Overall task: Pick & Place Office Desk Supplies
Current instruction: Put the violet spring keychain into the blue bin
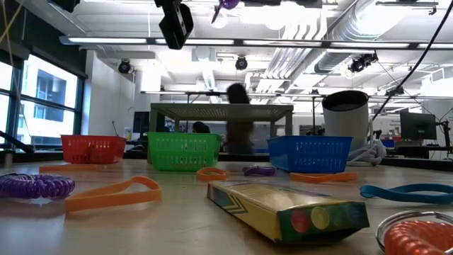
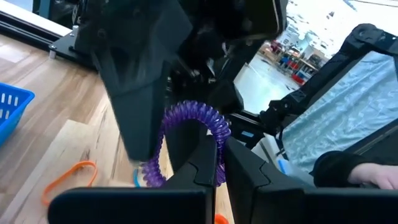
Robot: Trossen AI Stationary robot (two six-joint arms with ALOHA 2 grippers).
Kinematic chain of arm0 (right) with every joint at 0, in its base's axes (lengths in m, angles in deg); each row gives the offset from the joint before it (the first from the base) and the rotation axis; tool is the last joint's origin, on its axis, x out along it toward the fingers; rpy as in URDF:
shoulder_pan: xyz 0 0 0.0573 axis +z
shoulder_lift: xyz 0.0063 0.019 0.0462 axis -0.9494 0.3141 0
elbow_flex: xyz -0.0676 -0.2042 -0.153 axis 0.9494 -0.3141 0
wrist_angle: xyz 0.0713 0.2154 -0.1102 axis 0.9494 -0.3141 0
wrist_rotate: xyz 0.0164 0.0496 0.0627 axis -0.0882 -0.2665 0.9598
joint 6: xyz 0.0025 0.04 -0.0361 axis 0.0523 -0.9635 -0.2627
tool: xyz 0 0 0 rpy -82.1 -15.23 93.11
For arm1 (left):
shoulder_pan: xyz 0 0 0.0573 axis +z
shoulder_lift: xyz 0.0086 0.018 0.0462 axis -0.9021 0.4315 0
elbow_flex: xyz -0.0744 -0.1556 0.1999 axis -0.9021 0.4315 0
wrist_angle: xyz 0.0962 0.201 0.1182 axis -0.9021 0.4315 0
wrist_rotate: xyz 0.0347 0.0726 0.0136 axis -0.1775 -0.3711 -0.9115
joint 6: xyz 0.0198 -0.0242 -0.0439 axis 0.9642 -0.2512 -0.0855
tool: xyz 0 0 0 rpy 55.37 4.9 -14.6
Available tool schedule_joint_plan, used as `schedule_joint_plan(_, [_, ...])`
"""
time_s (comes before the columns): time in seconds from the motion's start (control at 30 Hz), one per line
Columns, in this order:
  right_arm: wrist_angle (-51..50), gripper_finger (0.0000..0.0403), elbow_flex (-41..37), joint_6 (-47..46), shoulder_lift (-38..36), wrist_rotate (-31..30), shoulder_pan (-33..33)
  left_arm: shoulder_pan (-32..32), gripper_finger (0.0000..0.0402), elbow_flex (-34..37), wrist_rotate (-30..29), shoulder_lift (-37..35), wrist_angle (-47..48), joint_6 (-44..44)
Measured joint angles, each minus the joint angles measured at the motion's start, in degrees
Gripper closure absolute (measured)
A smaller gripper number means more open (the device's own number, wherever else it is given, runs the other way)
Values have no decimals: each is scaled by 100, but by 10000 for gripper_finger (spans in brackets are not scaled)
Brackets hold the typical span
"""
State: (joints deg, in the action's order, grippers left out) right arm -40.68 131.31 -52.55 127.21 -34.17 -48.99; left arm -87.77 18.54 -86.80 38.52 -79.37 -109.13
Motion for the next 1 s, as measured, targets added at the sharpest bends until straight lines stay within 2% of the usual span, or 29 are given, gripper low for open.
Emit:
schedule_joint_plan(0.23, [220, 238, 2, 50, 98, -171, 30, -2, 392, 0, 171, -2, 82, 198])
schedule_joint_plan(0.33, [210, 252, 2, 45, 98, -188, 27, -2, 392, 0, 181, -1, 160, 211])
schedule_joint_plan(0.47, [168, 292, 2, 4, 98, -133, 28, -2, 392, 0, 178, 0, 227, 211])
schedule_joint_plan(0.7, [109, 387, 2, 4, 98, -130, 55, -2, 392, 0, 146, -2, 248, 217])
schedule_joint_plan(1.0, [-219, 394, 2, -496, 96, -287, 57, -2, 386, -2, -169, -2, 296, 601])
